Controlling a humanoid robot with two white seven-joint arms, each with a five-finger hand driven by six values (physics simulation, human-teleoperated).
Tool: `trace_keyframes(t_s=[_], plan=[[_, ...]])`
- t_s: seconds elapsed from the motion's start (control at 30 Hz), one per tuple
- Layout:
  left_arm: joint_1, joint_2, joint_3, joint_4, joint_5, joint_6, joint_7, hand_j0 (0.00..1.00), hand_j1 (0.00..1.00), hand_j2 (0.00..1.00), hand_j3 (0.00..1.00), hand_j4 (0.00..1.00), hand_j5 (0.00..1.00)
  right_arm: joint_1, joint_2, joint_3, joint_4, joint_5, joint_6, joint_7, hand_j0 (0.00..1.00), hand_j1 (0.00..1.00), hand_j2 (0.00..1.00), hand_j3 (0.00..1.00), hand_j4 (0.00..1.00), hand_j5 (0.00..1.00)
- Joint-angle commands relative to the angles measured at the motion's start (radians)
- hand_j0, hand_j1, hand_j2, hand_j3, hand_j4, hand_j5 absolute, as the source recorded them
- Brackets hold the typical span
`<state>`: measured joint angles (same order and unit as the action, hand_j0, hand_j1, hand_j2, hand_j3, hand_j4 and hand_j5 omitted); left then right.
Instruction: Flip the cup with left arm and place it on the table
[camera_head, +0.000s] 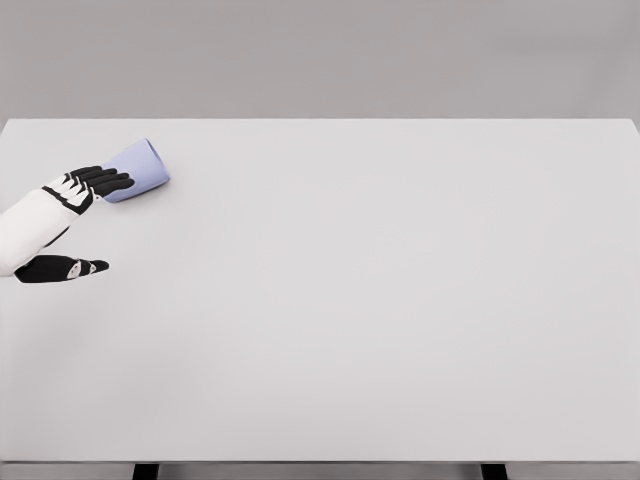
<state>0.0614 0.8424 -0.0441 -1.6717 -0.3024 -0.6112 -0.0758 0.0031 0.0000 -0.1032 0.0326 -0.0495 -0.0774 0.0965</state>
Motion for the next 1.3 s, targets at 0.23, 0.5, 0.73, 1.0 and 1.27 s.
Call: trace_keyframes(t_s=[0.23, 0.5, 0.73, 1.0, 1.27], plan=[[-0.002, -0.002, 0.0, 0.001, 0.006, 0.0, 0.001, 1.0, 1.0, 1.0, 1.0, 1.0, 1.0, 0.003, 0.0, 0.0, 0.007, -0.001, 0.004, 0.0, 1.0, 1.0, 1.0, 1.0, 1.0, 1.0], [-0.02, -0.037, 0.043, 0.001, 0.009, 0.0, 0.007, 1.0, 1.0, 1.0, 1.0, 1.0, 1.0, 0.003, 0.0, 0.0, 0.007, -0.001, 0.004, 0.0, 1.0, 1.0, 1.0, 1.0, 1.0, 1.0], [-0.218, -0.023, 0.035, -0.02, 0.187, 0.12, -0.535, 1.0, 1.0, 1.0, 1.0, 1.0, 1.0, 0.003, 0.0, 0.0, 0.007, -0.001, 0.004, 0.0, 1.0, 1.0, 1.0, 1.0, 1.0, 1.0], [-0.514, -0.055, -0.232, 0.015, 0.284, 0.973, -0.535, 1.0, 1.0, 1.0, 1.0, 1.0, 1.0, 0.003, 0.0, 0.0, 0.007, -0.001, 0.004, 0.0, 1.0, 1.0, 1.0, 1.0, 1.0, 1.0], [-0.655, -0.155, -0.347, 0.05, 0.204, 1.222, -0.535, 1.0, 1.0, 1.0, 1.0, 1.0, 1.0, 0.003, 0.0, 0.0, 0.007, -0.001, 0.004, 0.0, 1.0, 1.0, 1.0, 1.0, 1.0, 1.0]])
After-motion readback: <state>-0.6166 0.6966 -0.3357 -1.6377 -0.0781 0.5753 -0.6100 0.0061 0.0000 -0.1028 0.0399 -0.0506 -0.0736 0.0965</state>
